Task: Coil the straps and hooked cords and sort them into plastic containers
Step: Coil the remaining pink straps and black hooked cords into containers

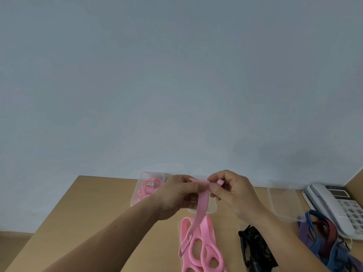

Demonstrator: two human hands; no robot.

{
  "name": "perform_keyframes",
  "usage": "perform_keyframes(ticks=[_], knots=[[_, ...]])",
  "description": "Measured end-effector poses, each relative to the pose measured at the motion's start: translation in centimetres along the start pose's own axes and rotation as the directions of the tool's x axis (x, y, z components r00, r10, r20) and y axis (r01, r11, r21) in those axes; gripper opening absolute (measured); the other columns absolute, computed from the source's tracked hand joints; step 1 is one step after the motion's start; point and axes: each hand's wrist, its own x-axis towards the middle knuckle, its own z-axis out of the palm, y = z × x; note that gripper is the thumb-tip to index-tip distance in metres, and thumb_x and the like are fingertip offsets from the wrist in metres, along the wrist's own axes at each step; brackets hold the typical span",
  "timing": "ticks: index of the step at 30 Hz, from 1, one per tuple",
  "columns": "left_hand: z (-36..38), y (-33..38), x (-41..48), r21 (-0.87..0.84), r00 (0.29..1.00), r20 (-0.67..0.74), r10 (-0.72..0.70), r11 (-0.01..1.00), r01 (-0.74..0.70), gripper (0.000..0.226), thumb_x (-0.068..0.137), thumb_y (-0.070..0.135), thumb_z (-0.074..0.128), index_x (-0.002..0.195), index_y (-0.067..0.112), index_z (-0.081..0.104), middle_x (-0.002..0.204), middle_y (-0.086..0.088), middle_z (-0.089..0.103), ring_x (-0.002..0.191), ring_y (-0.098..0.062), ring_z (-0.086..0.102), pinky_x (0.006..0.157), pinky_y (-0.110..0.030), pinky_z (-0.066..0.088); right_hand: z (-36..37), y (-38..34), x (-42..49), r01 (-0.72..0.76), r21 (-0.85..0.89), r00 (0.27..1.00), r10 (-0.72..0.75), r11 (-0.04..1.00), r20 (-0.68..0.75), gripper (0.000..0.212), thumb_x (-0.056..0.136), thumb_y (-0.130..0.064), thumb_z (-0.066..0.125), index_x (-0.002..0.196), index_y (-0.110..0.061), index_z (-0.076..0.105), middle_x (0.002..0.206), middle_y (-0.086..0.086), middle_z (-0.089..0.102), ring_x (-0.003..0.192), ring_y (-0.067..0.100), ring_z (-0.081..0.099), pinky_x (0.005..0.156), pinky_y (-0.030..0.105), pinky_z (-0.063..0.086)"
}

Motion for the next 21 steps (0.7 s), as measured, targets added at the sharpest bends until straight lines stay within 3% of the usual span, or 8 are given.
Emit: perform_keyframes(ticks=[2,5,8,12,16,18,21], knots=[[-0.1,0.3,-0.1,0.03,0.999,0.033,-0.033,0.999,0.032,0.03,0.087,0.032,0.072,0.102,0.006,0.072,0.095,-0.008,0.073,0.085,-0.023,0.068,0.082,-0.037,0.056,0.1,0.2,-0.2,0.029,-0.054,1.0,-0.029,0.998,-0.011,0.017,0.086,-0.009,0.074,0.089,-0.025,0.071,0.081,-0.006,0.07,0.073,0.012,0.068,0.068,0.021,0.054],[-0.4,0.4,-0.2,0.052,0.997,0.029,-0.073,0.996,0.071,0.03,0.085,0.029,0.075,0.101,0.007,0.063,0.095,-0.011,0.072,0.083,-0.028,0.068,0.079,-0.039,0.057,0.2,0.5,-0.4,0.076,-0.129,0.996,-0.081,0.989,-0.033,0.027,0.085,-0.01,0.075,0.086,-0.036,0.07,0.084,-0.01,0.07,0.076,0.008,0.067,0.071,0.021,0.055],[-0.4,0.5,-0.1,-0.023,0.996,0.036,-0.08,0.996,0.081,0.026,0.086,0.019,0.073,0.103,0.007,0.058,0.089,-0.011,0.071,0.079,-0.029,0.068,0.075,-0.039,0.058,0.2,0.6,-0.6,0.164,-0.184,0.984,-0.175,0.969,-0.041,0.034,0.085,-0.008,0.074,0.084,-0.041,0.067,0.08,-0.015,0.066,0.073,0.004,0.063,0.067,0.011,0.048],[0.2,0.6,0.1,-0.154,0.994,0.079,-0.077,0.984,0.088,0.004,0.085,0.012,0.069,0.088,0.013,0.071,0.081,-0.006,0.069,0.071,-0.02,0.068,0.069,-0.033,0.056,-0.1,0.8,-0.8,0.335,-0.308,0.932,-0.36,0.89,-0.027,0.02,0.086,-0.007,0.07,0.09,-0.027,0.067,0.081,-0.023,0.061,0.077,0.005,0.061,0.068,0.008,0.044],[0.5,0.5,0.3,-0.197,0.996,0.054,-0.077,0.977,0.086,0.014,0.091,0.017,0.062,0.084,0.01,0.072,0.082,-0.009,0.068,0.072,-0.022,0.067,0.072,-0.035,0.057,-0.3,1.1,-0.6,0.471,-0.425,0.859,-0.512,0.773,0.022,0.02,0.084,-0.001,0.07,0.093,-0.019,0.065,0.093,-0.013,0.066,0.085,0.006,0.063,0.075,0.014,0.047],[0.6,0.3,0.4,-0.188,0.997,0.018,-0.072,0.979,0.074,0.006,0.09,0.008,0.064,0.091,0.006,0.07,0.083,-0.011,0.07,0.072,-0.022,0.068,0.07,-0.034,0.057,-0.3,1.4,-0.8,0.487,-0.377,0.855,-0.517,0.788,0.022,0.022,0.082,0.002,0.07,0.091,-0.018,0.067,0.096,-0.009,0.067,0.09,0.007,0.065,0.078,0.015,0.049],[0.6,0.0,0.6,-0.198,0.996,-0.062,-0.067,0.979,0.053,0.014,0.086,-0.001,0.069,0.099,0.003,0.063,0.085,-0.014,0.07,0.074,-0.024,0.069,0.069,-0.033,0.058,-0.7,1.4,-1.2,0.309,-0.156,0.951,-0.31,0.938,0.02,0.016,0.081,-0.016,0.07,0.092,-0.027,0.069,0.098,-0.007,0.069,0.094,0.018,0.067,0.08,0.027,0.054]])
